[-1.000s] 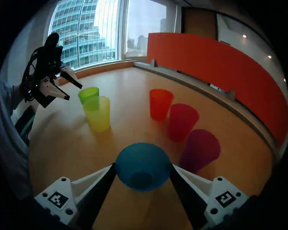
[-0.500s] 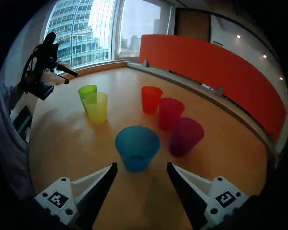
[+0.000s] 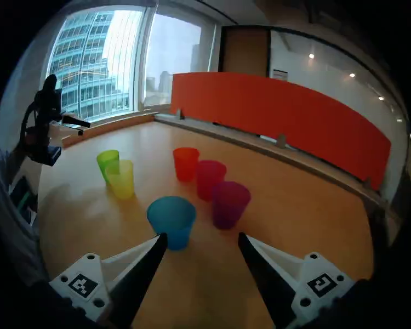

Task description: Pour water

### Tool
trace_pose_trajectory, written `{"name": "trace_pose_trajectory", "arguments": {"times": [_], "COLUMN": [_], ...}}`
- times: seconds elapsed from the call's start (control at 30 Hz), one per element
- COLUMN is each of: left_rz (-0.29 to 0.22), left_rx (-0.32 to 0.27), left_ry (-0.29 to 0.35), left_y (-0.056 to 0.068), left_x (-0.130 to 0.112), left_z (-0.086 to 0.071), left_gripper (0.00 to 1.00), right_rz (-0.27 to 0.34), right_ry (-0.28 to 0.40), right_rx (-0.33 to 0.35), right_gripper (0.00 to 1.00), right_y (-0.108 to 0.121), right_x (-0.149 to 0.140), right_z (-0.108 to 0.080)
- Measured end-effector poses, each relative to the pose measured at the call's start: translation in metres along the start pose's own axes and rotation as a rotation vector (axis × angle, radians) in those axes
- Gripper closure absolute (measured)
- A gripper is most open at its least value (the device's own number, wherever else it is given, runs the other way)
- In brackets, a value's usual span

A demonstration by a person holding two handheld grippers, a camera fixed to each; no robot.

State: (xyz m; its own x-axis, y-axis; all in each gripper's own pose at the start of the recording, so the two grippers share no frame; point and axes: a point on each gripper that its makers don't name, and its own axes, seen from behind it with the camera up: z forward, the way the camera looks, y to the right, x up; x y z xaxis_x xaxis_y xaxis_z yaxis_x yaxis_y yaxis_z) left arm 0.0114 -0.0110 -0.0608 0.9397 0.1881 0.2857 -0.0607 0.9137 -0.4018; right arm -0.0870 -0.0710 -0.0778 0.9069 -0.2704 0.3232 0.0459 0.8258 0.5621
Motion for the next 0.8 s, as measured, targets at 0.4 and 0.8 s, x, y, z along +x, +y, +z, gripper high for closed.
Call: {"name": "trace_pose_trajectory", "arguments": {"times": [0.4, 0.8], "left_rz": [-0.041, -0.055], "left_rx": [0.153, 0.285], "left_ry": [0.138, 0.265], "left_y": [-0.021, -0.024], "left_x": [0.026, 0.054], "left_z": [-0.013, -0.023], "left_gripper": [0.02, 0.01], "right_rz": [0.076, 0.154], "right_ry": [0.12, 0.325], "right_rx": [-0.146, -0.373], "right_gripper": [0.0, 0.0], "right_y": [0.025, 0.072], "right_x": [0.025, 0.073], "right_z": [-0.018, -0.043]}}
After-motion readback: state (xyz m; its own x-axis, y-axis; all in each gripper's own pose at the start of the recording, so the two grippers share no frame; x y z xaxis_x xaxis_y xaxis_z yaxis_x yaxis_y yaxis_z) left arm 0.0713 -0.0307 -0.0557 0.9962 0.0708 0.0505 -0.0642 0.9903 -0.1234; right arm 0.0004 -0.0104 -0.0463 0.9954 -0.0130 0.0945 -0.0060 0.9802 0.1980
